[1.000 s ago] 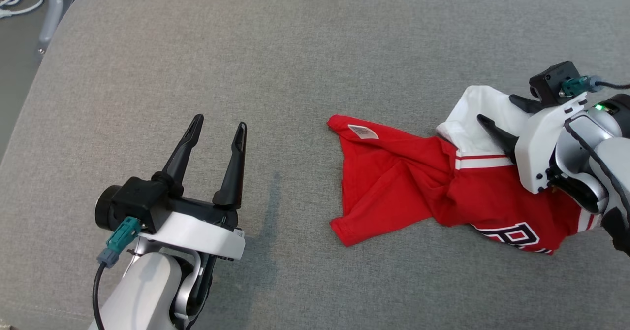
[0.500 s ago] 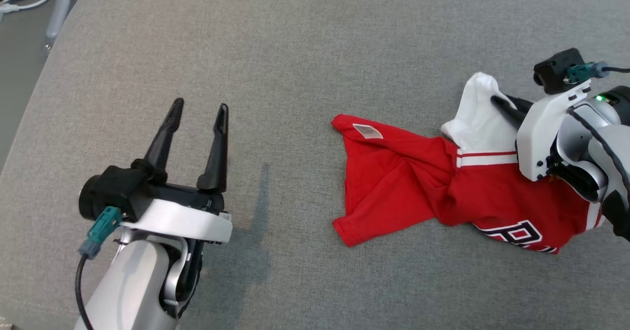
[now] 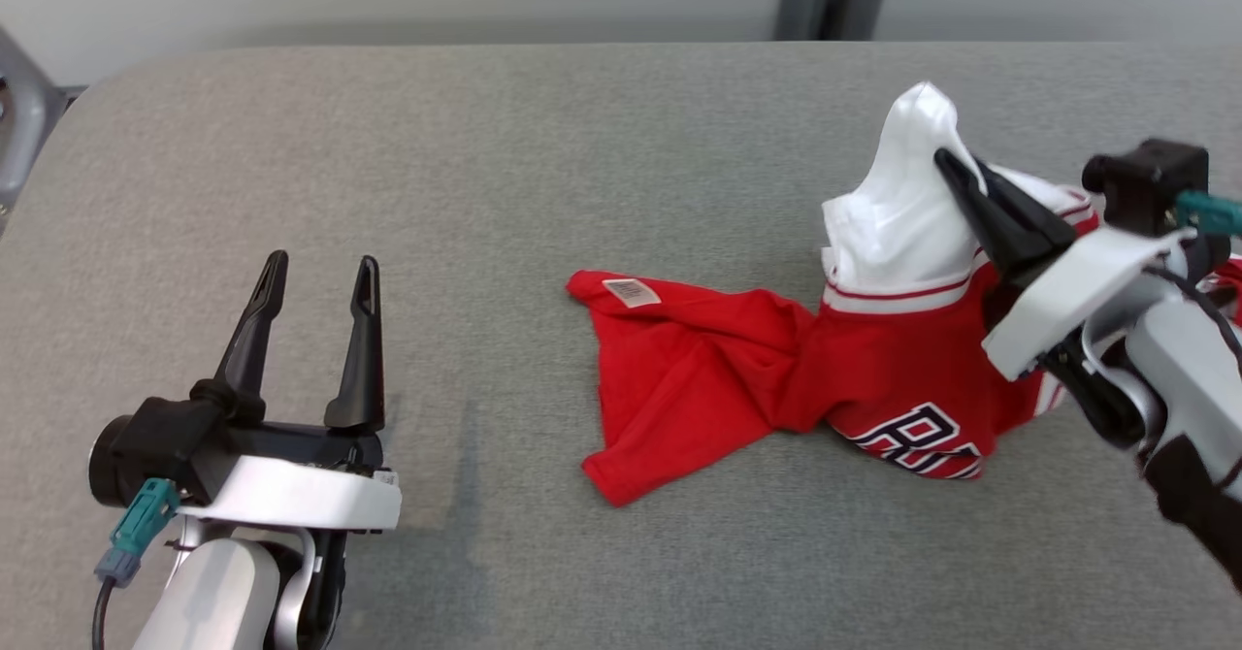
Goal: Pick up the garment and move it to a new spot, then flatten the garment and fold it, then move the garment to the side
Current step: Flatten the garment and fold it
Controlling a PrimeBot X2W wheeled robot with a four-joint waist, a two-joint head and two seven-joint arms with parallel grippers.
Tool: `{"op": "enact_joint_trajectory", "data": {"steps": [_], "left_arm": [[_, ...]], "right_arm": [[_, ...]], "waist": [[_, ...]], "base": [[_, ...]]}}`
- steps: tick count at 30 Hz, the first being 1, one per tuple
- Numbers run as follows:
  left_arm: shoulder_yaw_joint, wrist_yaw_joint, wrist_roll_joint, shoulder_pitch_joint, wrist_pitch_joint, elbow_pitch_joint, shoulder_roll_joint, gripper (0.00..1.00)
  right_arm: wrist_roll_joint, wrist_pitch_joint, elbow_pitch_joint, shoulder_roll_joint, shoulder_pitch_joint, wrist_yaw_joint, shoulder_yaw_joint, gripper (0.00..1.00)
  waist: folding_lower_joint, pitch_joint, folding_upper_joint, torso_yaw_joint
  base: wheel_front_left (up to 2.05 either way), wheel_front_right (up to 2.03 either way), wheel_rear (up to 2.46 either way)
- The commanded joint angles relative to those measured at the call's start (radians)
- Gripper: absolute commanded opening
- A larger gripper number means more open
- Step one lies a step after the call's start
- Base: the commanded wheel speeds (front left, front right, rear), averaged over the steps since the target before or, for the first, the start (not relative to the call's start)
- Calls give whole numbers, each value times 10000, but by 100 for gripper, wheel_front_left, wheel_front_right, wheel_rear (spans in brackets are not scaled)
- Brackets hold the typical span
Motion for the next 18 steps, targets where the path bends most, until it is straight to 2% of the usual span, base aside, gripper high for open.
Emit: {"op": "enact_joint_trajectory", "data": {"steps": [1, 4, 7, 11, 17, 18], "left_arm": [[81, 74, 9, 113, -17, -70, 104, 100], [97, 129, -32, 300, 88, -231, 184, 100], [109, 173, -57, 416, 184, -383, 258, 100], [52, 192, -61, 526, 355, -528, 340, 100], [-70, 196, -80, 588, 535, -658, 383, 100], [-88, 202, -76, 607, 555, -663, 397, 100]], "right_arm": [[-249, -84, -315, 43, 464, -6, -556, 0], [-1151, -79, -1537, 331, 2260, -4, -2505, 0], [-2357, -64, -2901, 944, 4337, -4, -4259, 0], [-3550, -67, -4010, 1672, 6429, -4, -5447, 0], [-4160, -67, -3829, 2449, 7761, -4, -6321, 0], [-4237, -67, -3654, 2496, 7875, -4, -6374, 16]], "waist": [[0, -232, 0, -316], [0, -331, 0, -516], [0, -390, 0, -674], [0, -415, 0, -809], [0, -449, 0, -925], [0, -451, 0, -945]], "base": [[0, 0, 0], [0, 0, 0], [0, 0, 0], [0, 0, 0], [0, 0, 0], [0, 0, 0]]}}
